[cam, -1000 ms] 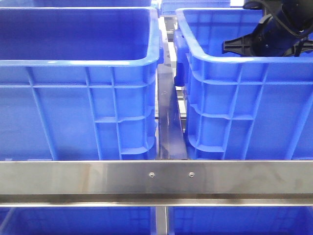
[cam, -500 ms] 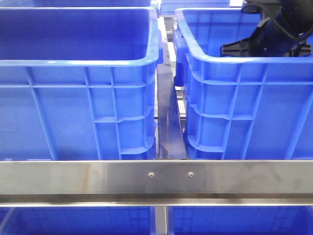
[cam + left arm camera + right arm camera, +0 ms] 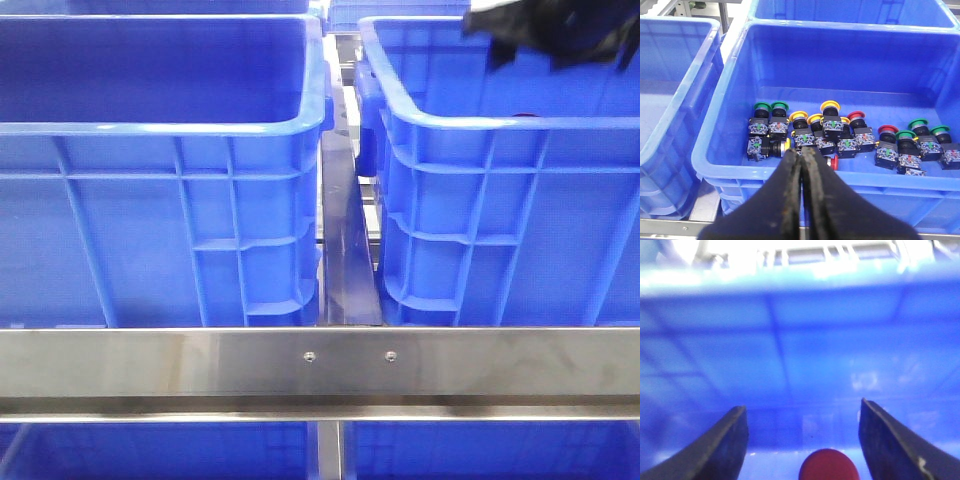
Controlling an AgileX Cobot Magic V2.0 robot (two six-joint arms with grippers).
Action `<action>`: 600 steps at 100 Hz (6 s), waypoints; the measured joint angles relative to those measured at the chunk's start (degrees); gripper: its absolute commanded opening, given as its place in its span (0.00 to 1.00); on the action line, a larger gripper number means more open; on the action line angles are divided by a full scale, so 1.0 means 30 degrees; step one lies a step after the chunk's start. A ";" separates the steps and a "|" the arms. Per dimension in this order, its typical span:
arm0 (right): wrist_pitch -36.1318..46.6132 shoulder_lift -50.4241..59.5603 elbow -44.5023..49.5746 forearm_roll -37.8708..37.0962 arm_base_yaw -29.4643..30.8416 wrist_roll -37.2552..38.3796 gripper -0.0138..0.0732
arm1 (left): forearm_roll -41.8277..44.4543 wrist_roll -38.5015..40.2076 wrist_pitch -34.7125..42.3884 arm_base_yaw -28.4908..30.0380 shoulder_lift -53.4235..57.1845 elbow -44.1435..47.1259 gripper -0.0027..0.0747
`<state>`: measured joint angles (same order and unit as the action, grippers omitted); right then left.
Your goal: Pick red and yellow buttons and place in box
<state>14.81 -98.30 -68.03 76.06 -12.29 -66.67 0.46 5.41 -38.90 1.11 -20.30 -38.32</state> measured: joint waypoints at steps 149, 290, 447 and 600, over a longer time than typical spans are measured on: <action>-0.1098 2.1330 1.2502 0.1027 0.0000 -0.0573 0.03 | -0.0153 0.0029 0.0084 0.0000 0.0000 0.0000 0.01; -0.1656 2.1330 1.2502 0.1027 0.0000 -0.0610 0.03 | -0.4194 -0.5360 -0.0552 -0.0261 -1.5616 -0.7770 0.68; -0.1656 2.1330 1.2502 0.1027 0.0000 -0.0627 0.03 | -0.4314 -0.5964 0.0911 -0.1520 -2.8416 -1.2950 0.34; -0.2396 2.1330 1.2502 0.1027 0.0000 -0.0627 0.25 | -0.4448 -0.5964 -0.3211 -1.6055 -1.8034 -1.2950 0.01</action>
<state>7.62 -34.31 -30.52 79.15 -12.29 -68.55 -12.89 -12.48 -48.53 -47.06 -74.41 -77.17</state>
